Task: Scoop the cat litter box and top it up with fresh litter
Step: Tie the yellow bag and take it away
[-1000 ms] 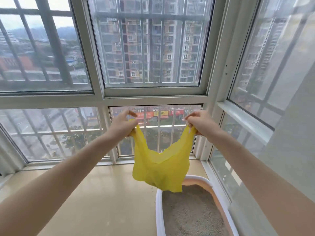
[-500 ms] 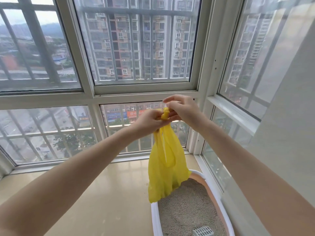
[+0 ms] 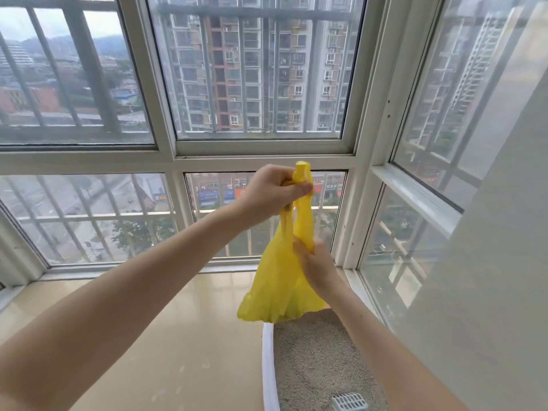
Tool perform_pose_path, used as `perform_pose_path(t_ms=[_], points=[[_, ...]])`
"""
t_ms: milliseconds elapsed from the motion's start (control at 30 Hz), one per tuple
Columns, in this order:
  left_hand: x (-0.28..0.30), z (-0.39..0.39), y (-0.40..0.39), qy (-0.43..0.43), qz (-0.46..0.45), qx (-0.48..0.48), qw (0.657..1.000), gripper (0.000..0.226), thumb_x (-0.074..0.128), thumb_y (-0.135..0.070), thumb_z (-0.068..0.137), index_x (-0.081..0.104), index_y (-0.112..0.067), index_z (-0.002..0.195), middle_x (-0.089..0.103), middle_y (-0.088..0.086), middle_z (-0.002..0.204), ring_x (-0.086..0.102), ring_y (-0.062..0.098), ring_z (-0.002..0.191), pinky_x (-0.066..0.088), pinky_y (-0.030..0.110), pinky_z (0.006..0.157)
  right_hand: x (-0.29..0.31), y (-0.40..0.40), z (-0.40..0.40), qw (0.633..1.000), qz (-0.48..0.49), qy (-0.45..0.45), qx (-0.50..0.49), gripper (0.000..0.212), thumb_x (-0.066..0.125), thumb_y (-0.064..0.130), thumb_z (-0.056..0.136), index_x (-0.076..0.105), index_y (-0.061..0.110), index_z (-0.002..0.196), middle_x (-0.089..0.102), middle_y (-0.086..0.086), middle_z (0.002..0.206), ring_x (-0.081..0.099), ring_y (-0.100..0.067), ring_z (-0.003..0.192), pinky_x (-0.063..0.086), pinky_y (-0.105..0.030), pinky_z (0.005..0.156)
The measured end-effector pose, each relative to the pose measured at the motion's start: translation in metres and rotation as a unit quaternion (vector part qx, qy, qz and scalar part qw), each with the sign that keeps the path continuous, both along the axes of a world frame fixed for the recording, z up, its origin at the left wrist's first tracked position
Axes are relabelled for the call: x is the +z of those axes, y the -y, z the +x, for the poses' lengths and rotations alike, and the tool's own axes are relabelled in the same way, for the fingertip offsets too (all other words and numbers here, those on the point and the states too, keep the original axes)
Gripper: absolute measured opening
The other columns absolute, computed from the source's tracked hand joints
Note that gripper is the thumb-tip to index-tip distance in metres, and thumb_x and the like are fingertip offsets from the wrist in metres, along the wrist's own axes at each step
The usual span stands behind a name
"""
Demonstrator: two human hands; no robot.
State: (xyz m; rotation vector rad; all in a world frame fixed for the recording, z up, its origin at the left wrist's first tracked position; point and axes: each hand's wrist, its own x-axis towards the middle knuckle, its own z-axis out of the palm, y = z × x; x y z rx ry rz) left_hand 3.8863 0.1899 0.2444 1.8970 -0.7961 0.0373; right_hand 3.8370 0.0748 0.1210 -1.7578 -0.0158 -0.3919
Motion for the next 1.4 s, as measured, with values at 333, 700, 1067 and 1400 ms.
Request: perform_pose_path(t_ms=[333,700,1067,1400], points=[[0.010,0.003,-0.025,-0.064,-0.154,0.108,0.980,0.023,0.063,-0.011,0.090,0.057,-0.010,0.112,0.064,0.005,0.085,0.064,0.010,0.073,0.056,0.027,0.071,0.013,0.005,-0.014,0.934,0.322,-0.154,-0.021,0.036,0.045,0.041,0.098,0.069,0.015,0.093,0.061,-0.021,0.112,0.061,-0.040,0.103,0.053,-0.055,0.087],[-0.107,-0.037,-0.051,-0.217,-0.119,-0.056,0.967,0.104,0.072,-0.071,0.062,0.032,-0.021,0.145,0.046,0.004,0.144,0.043,0.025,0.133,0.035,0.050,0.109,0.016,0.025,-0.031,0.879,0.449,-0.159,0.003,0.027,0.058,0.036,0.092,0.054,0.021,0.070,0.059,-0.009,0.082,0.061,-0.030,0.086,0.052,-0.051,0.088],[-0.077,-0.071,0.023,-0.244,-0.184,0.088,0.948,0.020,0.058,-0.032,0.094,0.074,-0.022,0.089,0.067,-0.002,0.083,0.063,0.015,0.078,0.054,0.033,0.071,0.013,0.029,-0.041,0.904,0.390,-0.165,-0.059,0.032,0.054,0.028,0.094,0.062,0.000,0.107,0.068,-0.021,0.098,0.068,-0.034,0.089,0.056,-0.048,0.079],[-0.025,-0.063,0.038,0.130,0.202,-0.180,0.954,0.025,0.046,-0.014,0.100,0.069,-0.004,0.094,0.057,-0.017,0.078,0.054,-0.009,0.073,0.037,0.006,0.067,0.033,0.047,-0.046,0.949,-0.005,-0.300,0.096,0.024,0.037,0.012,0.097,0.045,0.006,0.074,0.040,-0.003,0.056,0.044,-0.011,0.047,0.044,-0.028,0.052]])
